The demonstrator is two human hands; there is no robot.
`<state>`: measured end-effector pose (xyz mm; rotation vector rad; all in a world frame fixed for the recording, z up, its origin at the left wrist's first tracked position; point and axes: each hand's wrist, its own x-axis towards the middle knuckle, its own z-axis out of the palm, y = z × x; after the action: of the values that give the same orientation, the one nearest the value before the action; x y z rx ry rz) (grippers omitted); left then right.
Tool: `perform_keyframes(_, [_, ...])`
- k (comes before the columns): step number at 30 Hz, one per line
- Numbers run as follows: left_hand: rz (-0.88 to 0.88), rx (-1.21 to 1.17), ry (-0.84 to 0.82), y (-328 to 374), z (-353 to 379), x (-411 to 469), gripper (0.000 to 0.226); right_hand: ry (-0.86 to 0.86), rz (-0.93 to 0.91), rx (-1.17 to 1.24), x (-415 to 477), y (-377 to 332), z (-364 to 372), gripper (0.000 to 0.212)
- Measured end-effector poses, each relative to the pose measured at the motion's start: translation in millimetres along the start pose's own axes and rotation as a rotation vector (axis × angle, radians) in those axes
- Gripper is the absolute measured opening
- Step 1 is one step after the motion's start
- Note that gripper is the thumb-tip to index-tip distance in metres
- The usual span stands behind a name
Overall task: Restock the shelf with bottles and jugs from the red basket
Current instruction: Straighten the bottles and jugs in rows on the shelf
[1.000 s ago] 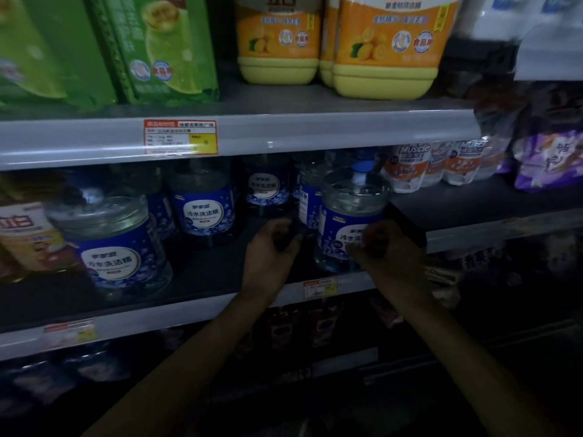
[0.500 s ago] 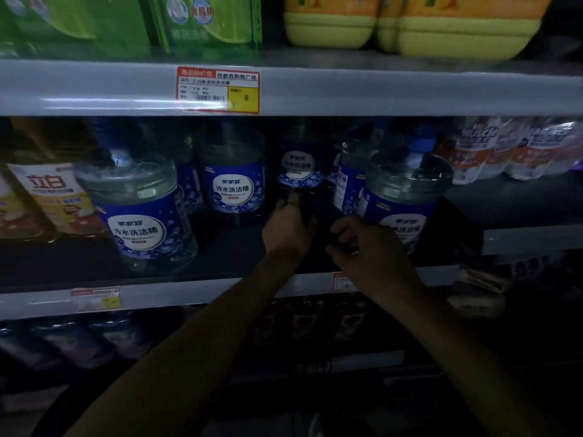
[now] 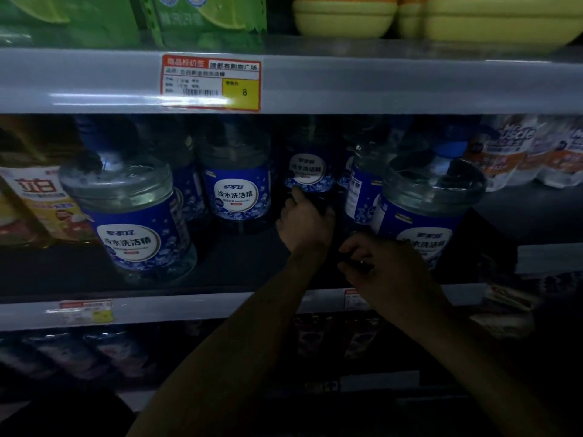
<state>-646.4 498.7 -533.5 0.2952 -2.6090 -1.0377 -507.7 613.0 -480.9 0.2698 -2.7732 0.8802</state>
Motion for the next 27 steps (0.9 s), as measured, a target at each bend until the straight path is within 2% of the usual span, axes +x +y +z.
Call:
perform_keyframes(7, [-0.148,0.021,0.114,9.7,11.6,11.7,0.088,-0.011,0.001,0.013,-0.4,7.5,0.6,0.015])
perform_keyframes(16, [-0.171,0.049,0.154,13.9,23.4,23.7,0.081,-0.060,0.017,0.027,4.5,15.8,-1.5,0.017])
perform_keyframes(27, [-0.292,0.036,0.194,18.3,31.4,34.8,0.077,-0.063,0.006,0.038,2.7,17.7,-0.5,0.018])
